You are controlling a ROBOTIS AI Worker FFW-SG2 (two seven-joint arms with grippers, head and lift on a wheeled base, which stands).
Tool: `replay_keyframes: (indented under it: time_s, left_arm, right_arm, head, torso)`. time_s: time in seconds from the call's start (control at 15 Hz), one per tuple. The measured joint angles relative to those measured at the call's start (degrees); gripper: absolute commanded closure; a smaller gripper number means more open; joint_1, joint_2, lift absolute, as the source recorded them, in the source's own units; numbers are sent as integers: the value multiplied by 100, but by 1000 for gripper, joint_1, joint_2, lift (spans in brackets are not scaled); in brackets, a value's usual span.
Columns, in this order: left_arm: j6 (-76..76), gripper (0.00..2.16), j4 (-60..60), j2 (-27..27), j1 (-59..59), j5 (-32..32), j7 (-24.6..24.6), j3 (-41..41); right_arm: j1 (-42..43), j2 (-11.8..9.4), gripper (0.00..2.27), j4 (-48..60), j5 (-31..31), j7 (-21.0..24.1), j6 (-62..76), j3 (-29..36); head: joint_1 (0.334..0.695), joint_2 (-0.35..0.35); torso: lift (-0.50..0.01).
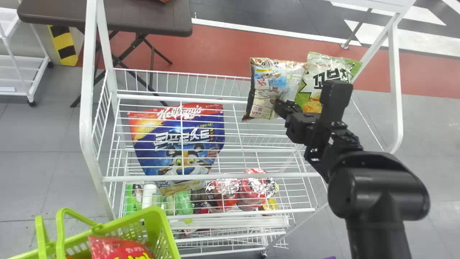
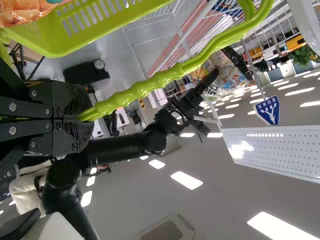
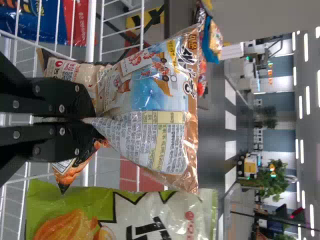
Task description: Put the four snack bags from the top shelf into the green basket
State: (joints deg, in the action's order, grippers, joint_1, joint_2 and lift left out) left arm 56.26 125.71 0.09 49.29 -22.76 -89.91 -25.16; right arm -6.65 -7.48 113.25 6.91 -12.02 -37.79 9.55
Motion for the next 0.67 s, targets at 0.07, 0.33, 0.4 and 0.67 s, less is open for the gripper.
replay_keyframes:
  time_s: [0.07,0.33,0.4,0.67]
  left_arm:
    - [-4,2152,-2,0,-1,0,0,-5]
    - [-20,2152,-13,0,-47,10,0,-12]
    - [-20,2152,-19,0,-61,16,0,-11]
    - [-10,2152,-58,0,-111,26,0,-21]
  right_arm:
    - [-281,1,2250,412,242,-6,-39,66]
    - [-1560,1,2250,2066,1359,-108,-609,197]
    - [-1774,1,2246,2304,1652,-208,-919,225]
    - [-2361,24,2246,2605,2923,-761,-2275,331]
  head:
    - [695,-249]
    - [695,-183]
    - [695,-160]
    - [695,-10]
  torso:
    - [-6]
    - [-6]
    - [-6]
    - [-6]
